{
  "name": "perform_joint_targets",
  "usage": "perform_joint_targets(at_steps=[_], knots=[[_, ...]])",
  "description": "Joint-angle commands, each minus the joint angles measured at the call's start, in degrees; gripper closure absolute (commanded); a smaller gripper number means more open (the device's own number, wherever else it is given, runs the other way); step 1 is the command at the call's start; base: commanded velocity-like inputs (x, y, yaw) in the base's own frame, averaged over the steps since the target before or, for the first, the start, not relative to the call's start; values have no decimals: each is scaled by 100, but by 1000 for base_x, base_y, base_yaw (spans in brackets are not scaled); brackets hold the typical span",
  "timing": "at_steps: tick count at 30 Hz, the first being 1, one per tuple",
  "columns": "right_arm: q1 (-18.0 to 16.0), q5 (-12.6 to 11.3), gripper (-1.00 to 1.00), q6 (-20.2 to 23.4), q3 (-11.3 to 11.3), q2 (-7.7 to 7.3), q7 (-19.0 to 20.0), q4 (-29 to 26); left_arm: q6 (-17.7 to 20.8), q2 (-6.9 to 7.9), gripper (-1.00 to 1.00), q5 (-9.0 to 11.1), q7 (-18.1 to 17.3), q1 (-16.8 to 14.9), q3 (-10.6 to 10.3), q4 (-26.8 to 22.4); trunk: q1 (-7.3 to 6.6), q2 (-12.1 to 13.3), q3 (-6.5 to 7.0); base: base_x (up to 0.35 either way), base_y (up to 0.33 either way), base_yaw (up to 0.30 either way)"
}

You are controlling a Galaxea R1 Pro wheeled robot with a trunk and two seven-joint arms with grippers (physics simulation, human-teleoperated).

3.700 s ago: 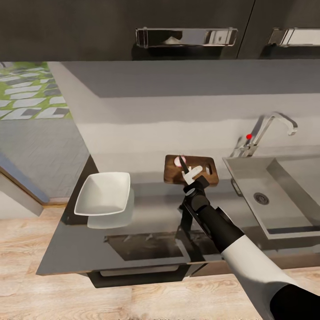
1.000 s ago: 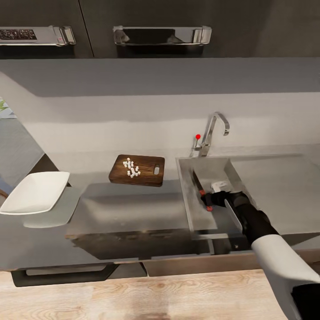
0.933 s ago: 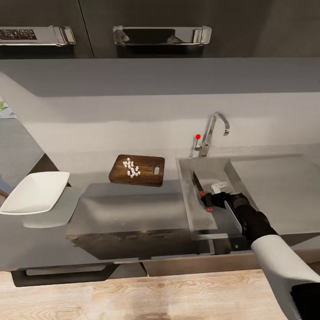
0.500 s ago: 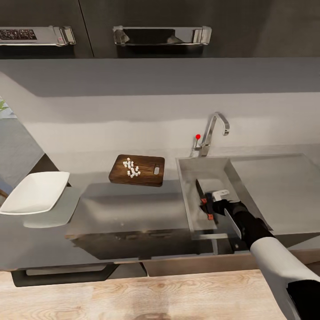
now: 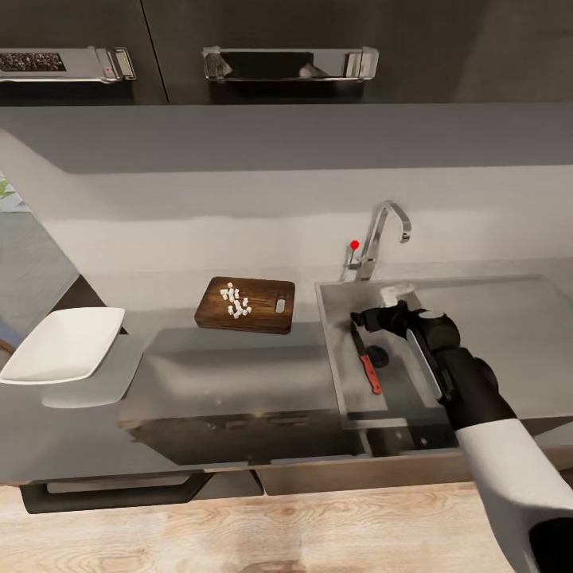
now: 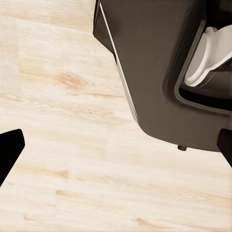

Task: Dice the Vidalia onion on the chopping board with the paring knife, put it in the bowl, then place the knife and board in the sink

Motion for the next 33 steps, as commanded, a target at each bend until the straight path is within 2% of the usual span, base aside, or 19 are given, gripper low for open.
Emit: perform_joint_targets(at_steps=[1, 5, 9, 13, 15, 26, 33], knots=[[-4, -1, -100, 50, 8, -8, 8, -136, 0, -5, -100, 21, -17, 3, 21, -11, 4, -9, -9, 0, 0, 0], [-4, -2, -100, 458, 8, -3, 10, -564, -2, -5, -100, 16, -17, 3, 21, -11, 4, -9, -9, 0, 0, 0], [10, -39, -100, 551, 8, 14, 33, -608, -2, -5, -100, 15, -17, 3, 21, -12, 4, -9, -9, 0, 0, 0], [21, -404, -100, 510, 8, 23, 37, -674, -3, -5, -100, 15, -17, 3, 21, -16, 4, -9, -9, 29, 107, 0], [22, -459, -100, 504, 5, 15, 35, -687, -2, -5, -100, 15, -17, 3, 21, -13, 4, -9, -9, 111, 255, 0], [22, -476, -100, 501, 3, 10, 21, -676, -9, -8, -100, 15, -17, 3, 20, -12, 4, -9, -9, 165, 279, 0], [22, -475, -100, 509, 7, 18, 14, -654, -6, -5, -100, 15, -17, 3, 21, -12, 4, -9, -9, 24, 284, 0]])
